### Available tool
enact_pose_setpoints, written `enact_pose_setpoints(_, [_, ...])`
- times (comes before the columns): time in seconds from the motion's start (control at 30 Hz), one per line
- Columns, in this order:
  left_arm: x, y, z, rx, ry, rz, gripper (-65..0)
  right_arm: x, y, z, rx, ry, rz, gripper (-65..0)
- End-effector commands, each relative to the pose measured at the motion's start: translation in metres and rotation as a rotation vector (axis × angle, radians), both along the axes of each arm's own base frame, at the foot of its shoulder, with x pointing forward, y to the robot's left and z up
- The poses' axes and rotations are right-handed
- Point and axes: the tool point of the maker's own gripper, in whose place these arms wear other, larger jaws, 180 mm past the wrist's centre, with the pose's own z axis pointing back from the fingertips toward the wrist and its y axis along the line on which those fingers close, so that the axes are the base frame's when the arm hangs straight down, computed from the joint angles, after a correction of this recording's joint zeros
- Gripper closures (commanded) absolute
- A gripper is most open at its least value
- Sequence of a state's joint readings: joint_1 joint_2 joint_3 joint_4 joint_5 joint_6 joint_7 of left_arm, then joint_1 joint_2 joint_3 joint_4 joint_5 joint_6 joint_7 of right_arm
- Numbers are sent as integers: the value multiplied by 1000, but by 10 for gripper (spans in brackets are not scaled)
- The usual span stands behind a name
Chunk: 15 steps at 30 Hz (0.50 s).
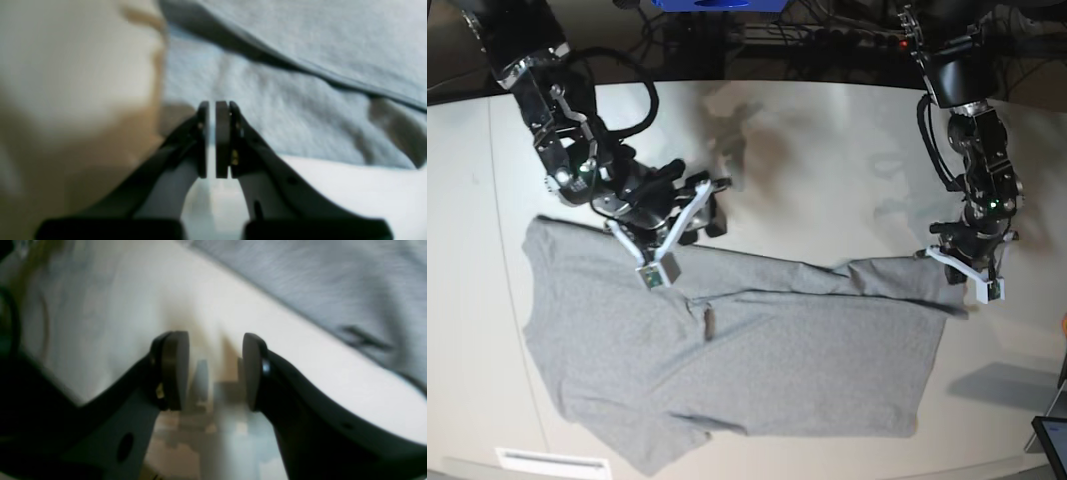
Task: Fold the T-shirt properly
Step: 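Grasp the folded edge with both grippers and lift it slightly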
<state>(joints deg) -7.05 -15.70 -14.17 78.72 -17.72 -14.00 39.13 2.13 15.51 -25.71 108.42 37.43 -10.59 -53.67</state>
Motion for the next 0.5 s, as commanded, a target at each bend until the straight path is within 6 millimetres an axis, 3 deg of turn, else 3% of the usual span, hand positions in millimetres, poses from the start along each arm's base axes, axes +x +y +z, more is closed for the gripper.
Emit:
enact_pose_setpoints(0.0, [8,2,18,26,-61,-13,-37,13,-9,13,9,-50,-29,-286])
enact_pose_setpoints(0.17, [11,3,31,39,-106,-16,-275,37,-40,20,9,-100,-139,-563])
enact_pose_setpoints(0.27, [16,1,36,40,-140,-20,-373,50,-63,5,-37,-126,-206,-575])
enact_pose_setpoints(0.33, [20,-1,39,36,-188,-20,-381,56,-70,-8,-73,-144,-226,-573])
enact_pose_setpoints(0.47, [29,-5,21,-4,-201,-5,-381,64,-72,-30,-141,-184,-223,-573])
